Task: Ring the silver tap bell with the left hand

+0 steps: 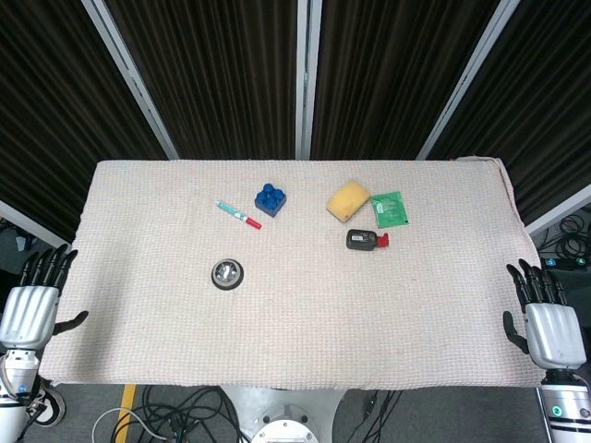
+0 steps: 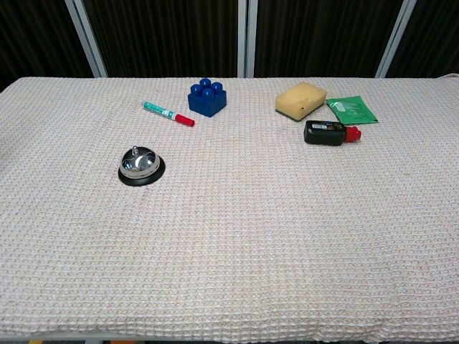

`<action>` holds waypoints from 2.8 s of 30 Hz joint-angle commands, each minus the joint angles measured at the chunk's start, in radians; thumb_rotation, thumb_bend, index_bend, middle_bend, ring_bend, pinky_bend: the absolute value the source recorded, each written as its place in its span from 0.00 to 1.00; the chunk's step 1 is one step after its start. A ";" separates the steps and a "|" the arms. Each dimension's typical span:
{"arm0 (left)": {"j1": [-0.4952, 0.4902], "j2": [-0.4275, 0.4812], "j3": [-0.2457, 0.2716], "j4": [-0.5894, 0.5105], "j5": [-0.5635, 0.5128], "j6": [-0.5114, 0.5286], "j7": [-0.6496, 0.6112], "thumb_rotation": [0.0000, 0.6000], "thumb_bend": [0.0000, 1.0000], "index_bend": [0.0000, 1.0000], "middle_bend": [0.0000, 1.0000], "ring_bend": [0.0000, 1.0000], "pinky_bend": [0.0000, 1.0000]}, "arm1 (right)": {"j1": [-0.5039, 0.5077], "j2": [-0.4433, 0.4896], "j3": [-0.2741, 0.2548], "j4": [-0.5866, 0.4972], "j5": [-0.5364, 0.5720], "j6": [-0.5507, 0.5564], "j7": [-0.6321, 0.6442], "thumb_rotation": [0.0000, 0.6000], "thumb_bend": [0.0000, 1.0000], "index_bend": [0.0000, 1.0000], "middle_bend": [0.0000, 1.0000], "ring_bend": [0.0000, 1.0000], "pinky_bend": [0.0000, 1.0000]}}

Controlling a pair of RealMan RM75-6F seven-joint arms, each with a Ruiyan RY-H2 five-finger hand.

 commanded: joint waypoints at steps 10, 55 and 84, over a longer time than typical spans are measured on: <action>-0.009 0.000 0.010 -0.001 -0.003 -0.025 0.006 1.00 0.12 0.00 0.00 0.00 0.04 | 0.001 0.001 0.005 0.003 0.023 -0.008 -0.016 1.00 0.40 0.00 0.00 0.00 0.00; -0.401 -0.499 0.055 0.551 0.179 -0.326 -0.298 0.79 0.00 0.01 0.00 0.00 0.00 | 0.028 -0.019 0.003 0.103 -0.025 -0.023 0.091 1.00 0.29 0.00 0.00 0.00 0.00; -0.417 -0.611 0.122 0.672 0.168 -0.351 -0.311 0.46 0.00 0.01 0.00 0.00 0.00 | 0.031 -0.025 0.003 0.113 0.001 -0.043 0.099 1.00 0.29 0.00 0.00 0.00 0.00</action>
